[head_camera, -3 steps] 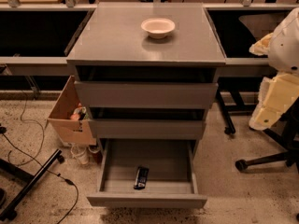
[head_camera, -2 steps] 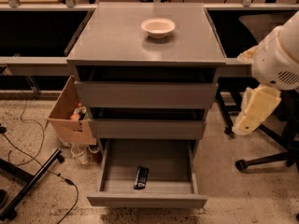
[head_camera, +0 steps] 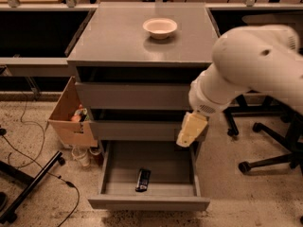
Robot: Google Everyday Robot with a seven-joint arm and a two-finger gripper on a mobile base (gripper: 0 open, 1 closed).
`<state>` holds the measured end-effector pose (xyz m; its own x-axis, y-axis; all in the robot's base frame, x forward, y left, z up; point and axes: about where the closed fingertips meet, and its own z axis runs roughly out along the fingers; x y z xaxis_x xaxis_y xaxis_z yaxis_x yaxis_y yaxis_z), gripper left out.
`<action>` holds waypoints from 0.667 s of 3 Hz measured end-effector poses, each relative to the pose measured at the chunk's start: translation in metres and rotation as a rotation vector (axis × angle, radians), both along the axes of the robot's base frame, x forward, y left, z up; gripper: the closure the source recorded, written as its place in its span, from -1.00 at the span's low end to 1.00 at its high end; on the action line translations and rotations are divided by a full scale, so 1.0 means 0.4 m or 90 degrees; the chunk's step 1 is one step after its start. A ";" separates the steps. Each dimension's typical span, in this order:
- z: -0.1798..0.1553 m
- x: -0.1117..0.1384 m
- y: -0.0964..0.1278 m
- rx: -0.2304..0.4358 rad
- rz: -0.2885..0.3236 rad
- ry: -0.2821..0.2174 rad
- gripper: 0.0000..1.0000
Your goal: Pick rxbar blueberry from bottom drawer and place on counter
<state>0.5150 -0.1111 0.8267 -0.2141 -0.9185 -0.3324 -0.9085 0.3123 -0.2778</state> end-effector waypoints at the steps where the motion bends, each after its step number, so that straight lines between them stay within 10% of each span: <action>1: -0.192 0.091 0.159 0.000 0.010 0.010 -1.00; 2: -0.377 0.156 0.313 -0.032 0.034 0.029 -1.00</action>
Offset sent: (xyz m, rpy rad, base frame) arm 0.0996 0.2221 -0.2431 -0.0447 0.1362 -0.1197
